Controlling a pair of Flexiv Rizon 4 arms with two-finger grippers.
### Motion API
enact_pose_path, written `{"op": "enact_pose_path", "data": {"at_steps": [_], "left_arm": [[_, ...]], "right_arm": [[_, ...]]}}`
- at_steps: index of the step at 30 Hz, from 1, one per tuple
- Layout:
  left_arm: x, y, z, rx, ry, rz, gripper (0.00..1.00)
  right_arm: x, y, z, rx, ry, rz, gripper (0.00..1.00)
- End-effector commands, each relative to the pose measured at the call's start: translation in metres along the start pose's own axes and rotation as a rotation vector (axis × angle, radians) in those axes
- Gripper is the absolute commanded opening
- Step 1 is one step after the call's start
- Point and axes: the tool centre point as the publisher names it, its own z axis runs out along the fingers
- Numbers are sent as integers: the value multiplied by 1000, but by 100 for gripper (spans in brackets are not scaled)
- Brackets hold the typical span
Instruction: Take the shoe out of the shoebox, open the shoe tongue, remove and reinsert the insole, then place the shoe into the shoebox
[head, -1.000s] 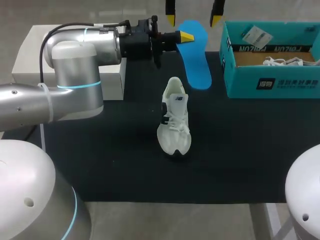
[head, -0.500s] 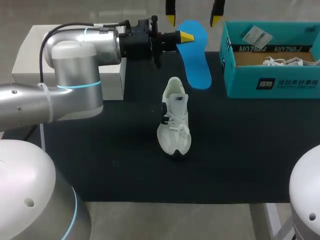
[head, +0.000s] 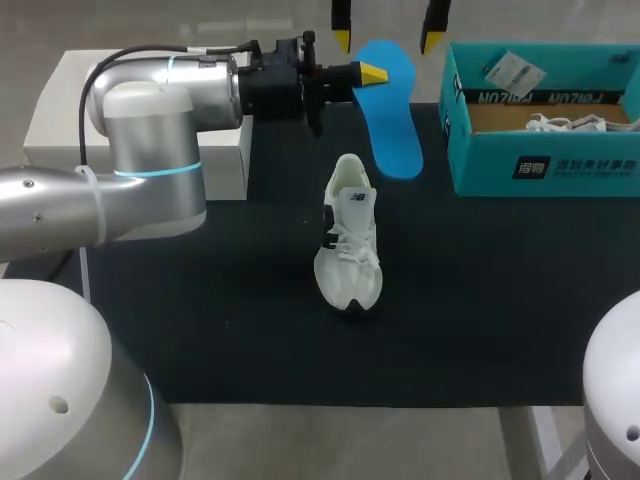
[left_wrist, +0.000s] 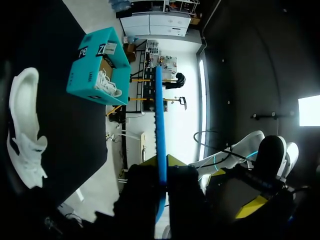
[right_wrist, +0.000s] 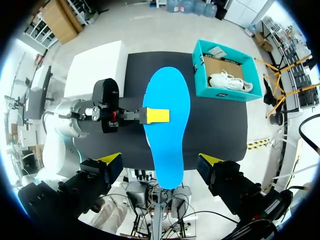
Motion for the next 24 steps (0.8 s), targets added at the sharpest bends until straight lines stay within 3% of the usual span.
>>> {"op": "enact_pose_path", "data": {"at_steps": [1, 13, 16, 19, 24], "left_arm": [[-1, -1, 0, 0, 1, 0, 0], [-1, -1, 0, 0, 1, 0, 0], [-1, -1, 0, 0, 1, 0, 0], [-1, -1, 0, 0, 1, 0, 0], [-1, -1, 0, 0, 1, 0, 0]], "right_arm": [[0, 1, 0, 1, 0, 0, 100], [-43, -8, 8, -217, 335, 51, 100], [-51, -9, 10, -232, 483, 44, 100], [-59, -10, 12, -230, 565, 33, 100], [-72, -8, 15, -175, 700, 10, 100]]}}
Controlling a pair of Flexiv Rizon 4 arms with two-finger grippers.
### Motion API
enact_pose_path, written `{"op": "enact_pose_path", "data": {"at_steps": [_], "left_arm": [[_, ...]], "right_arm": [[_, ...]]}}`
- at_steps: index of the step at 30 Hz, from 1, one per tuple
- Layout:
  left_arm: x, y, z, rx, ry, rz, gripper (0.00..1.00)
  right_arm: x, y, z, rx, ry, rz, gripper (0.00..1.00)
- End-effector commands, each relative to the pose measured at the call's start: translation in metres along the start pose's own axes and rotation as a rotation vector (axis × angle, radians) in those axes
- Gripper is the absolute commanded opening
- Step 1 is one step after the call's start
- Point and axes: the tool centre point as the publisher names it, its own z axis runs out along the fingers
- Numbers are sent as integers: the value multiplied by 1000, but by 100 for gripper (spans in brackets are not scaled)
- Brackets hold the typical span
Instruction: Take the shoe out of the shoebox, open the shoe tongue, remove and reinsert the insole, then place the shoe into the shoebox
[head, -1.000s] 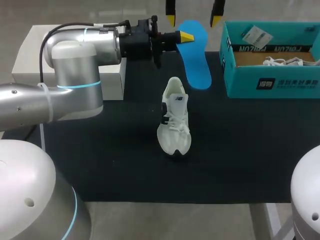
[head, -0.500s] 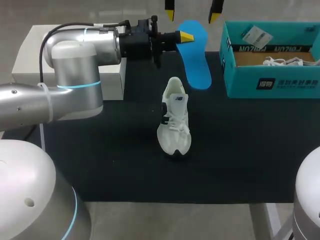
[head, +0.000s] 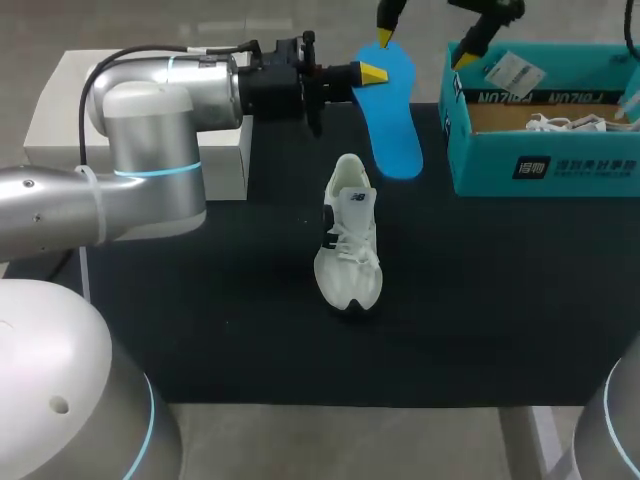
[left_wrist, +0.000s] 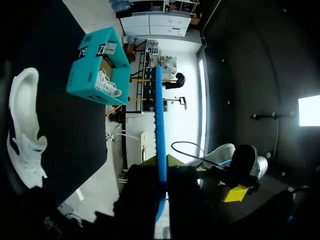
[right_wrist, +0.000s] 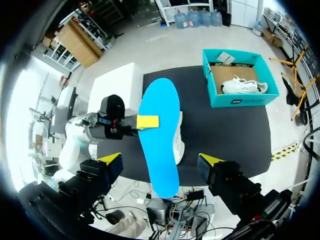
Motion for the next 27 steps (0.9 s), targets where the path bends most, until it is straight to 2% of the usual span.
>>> {"op": "enact_pose_path", "data": {"at_steps": [1, 7, 10, 19, 27], "left_arm": [[-1, -1, 1, 0, 1, 1, 0], [-1, -1, 1, 0, 1, 1, 0], [-1, -1, 1, 0, 1, 1, 0], [-1, -1, 1, 0, 1, 1, 0], [-1, -1, 1, 0, 1, 1, 0]], "right_arm": [[-34, -1, 3, 33, 408, 5, 100], [-43, 1, 7, 80, 555, -16, 100], [-45, 2, 9, 79, 672, -44, 100], [-45, -3, 5, 33, 913, -133, 100], [-61, -10, 20, 27, 962, -25, 100]]}}
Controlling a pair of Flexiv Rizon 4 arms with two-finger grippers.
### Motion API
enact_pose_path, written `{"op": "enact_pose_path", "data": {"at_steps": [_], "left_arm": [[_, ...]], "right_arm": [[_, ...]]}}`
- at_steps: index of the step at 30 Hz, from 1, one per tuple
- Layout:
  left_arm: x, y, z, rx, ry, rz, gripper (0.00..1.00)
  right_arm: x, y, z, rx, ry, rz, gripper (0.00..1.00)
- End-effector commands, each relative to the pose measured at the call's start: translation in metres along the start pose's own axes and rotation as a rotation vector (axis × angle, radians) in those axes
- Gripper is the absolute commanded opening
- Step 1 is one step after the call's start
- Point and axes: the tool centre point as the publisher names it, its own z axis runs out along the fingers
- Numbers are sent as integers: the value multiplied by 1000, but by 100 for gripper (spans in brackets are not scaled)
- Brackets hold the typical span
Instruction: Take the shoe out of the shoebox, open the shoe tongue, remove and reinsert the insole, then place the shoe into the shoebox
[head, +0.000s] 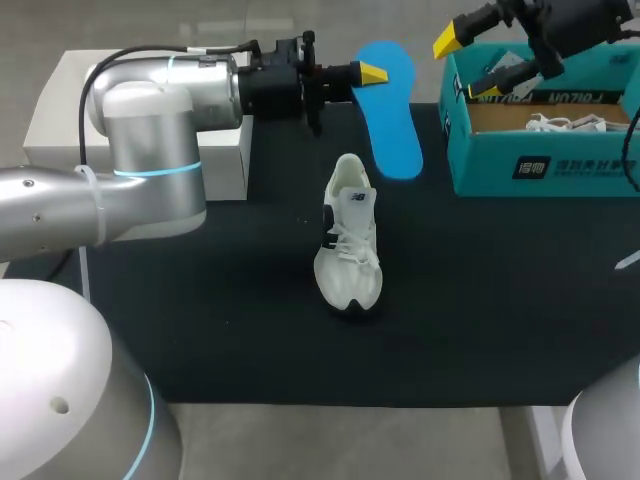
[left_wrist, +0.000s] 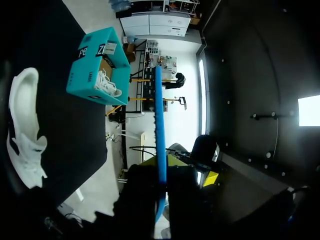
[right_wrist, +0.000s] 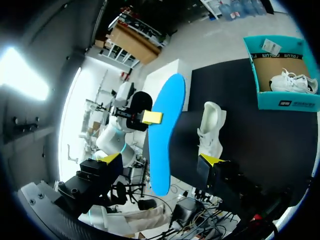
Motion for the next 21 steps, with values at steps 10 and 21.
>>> {"op": "enact_pose_path", "data": {"at_steps": [10, 21], "left_arm": [[-1, -1, 1, 0, 1, 0, 0], [-1, -1, 1, 0, 1, 0, 0]], "right_arm": [[-30, -15, -7, -111, 451, 68, 100], [-42, -4, -8, -137, 463, 67, 100]]}}
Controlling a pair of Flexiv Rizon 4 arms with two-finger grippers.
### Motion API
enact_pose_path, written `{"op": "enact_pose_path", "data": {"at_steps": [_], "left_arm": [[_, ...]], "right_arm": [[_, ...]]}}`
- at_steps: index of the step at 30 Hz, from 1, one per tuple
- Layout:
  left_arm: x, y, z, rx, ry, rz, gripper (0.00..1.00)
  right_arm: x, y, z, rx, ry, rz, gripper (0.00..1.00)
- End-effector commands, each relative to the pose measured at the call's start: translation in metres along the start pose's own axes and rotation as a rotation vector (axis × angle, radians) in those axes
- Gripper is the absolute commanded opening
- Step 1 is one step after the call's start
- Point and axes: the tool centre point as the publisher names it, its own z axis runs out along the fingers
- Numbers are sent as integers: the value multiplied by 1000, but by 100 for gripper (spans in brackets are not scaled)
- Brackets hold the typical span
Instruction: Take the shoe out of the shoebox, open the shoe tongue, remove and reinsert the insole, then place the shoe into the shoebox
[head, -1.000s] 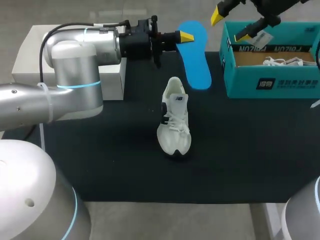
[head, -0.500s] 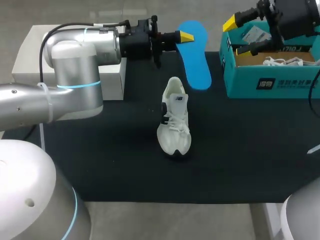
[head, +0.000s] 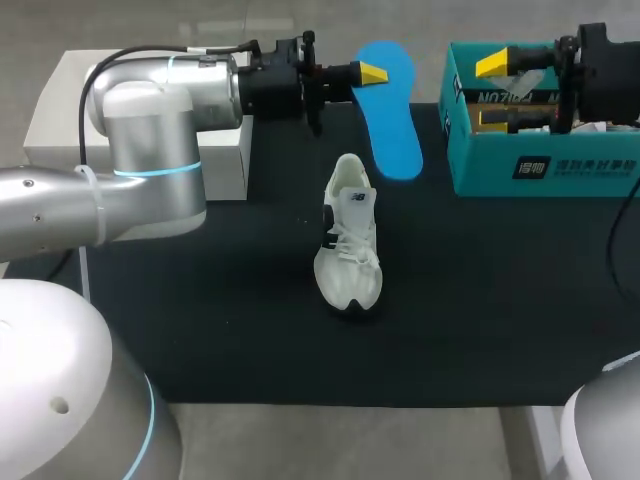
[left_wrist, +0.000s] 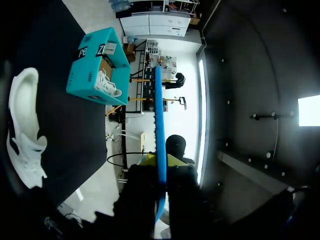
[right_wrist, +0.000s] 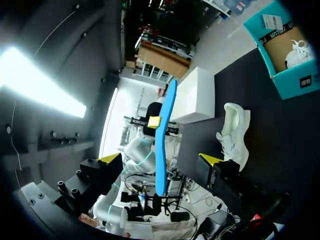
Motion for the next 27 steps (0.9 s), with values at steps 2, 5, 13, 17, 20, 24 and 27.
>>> {"op": "enact_pose_path", "data": {"at_steps": [2, 5, 13, 17, 20, 24, 27], "left_arm": [[-1, -1, 1, 0, 1, 0, 0], [-1, -1, 1, 0, 1, 0, 0], [-1, -1, 1, 0, 1, 0, 0], [-1, -1, 1, 0, 1, 0, 0], [-1, -1, 1, 0, 1, 0, 0], [-1, -1, 1, 0, 1, 0, 0], [-1, -1, 1, 0, 1, 0, 0]], "right_arm": [[-5, 6, 4, 0, 63, 2, 100], [-7, 11, 4, 13, 63, 1, 100], [-12, 16, 5, 18, 45, 16, 100], [-12, 16, 5, 18, 45, 16, 100], [-12, 16, 5, 18, 45, 16, 100], [-12, 16, 5, 18, 45, 16, 100], [-12, 16, 5, 18, 45, 16, 100]]}}
